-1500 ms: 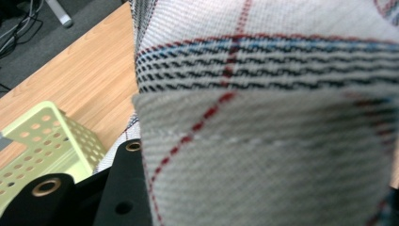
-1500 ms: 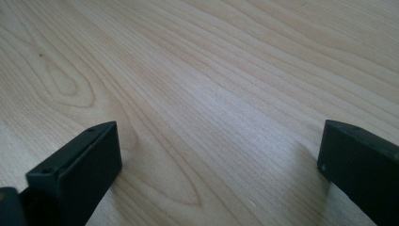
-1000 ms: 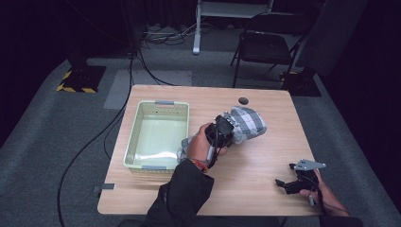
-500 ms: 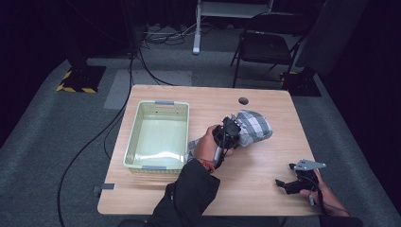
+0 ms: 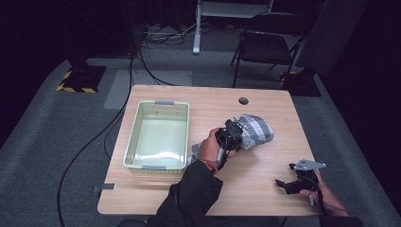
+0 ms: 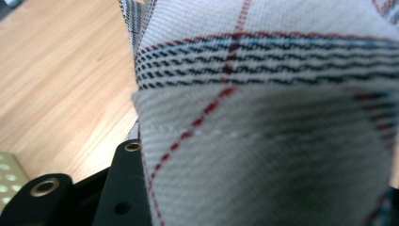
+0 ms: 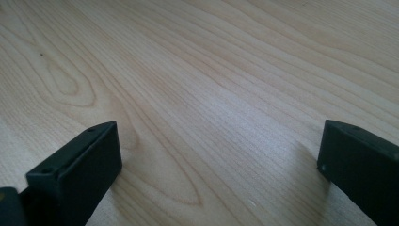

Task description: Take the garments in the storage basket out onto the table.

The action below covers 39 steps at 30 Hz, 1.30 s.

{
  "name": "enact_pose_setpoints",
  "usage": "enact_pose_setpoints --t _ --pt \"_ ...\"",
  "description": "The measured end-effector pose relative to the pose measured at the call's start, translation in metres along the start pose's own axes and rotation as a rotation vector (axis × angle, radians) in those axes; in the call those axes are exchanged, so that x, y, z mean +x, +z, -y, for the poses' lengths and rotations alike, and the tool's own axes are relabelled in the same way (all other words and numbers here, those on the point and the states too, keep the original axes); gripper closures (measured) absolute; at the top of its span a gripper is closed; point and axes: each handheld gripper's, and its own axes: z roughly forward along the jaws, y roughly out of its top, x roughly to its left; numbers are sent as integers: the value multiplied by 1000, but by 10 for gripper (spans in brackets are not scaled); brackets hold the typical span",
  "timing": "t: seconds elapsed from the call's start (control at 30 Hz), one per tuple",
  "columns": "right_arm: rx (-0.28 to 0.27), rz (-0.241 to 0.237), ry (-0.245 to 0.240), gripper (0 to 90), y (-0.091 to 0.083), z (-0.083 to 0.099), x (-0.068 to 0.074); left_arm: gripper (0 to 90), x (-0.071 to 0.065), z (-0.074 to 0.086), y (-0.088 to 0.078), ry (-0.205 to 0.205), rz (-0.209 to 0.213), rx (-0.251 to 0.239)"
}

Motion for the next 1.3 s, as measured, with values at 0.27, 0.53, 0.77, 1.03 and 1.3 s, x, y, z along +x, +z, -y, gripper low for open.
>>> enact_pose_setpoints --t 0.27,0.53,0.77,1.03,1.3 --pt "0 -1 -1 3 0 0 0 553 4 6 13 -6 8 18" --pt "0 -1 -1 3 0 0 0 549 5 9 23 -22 17 34" --pt "0 -1 -1 3 0 0 0 527 10 15 31 -48 26 39" --pt "0 -1 -1 3 0 0 0 492 12 21 36 -50 24 37" --pt "0 -1 -1 4 0 0 0 443 8 24 43 -28 18 56"
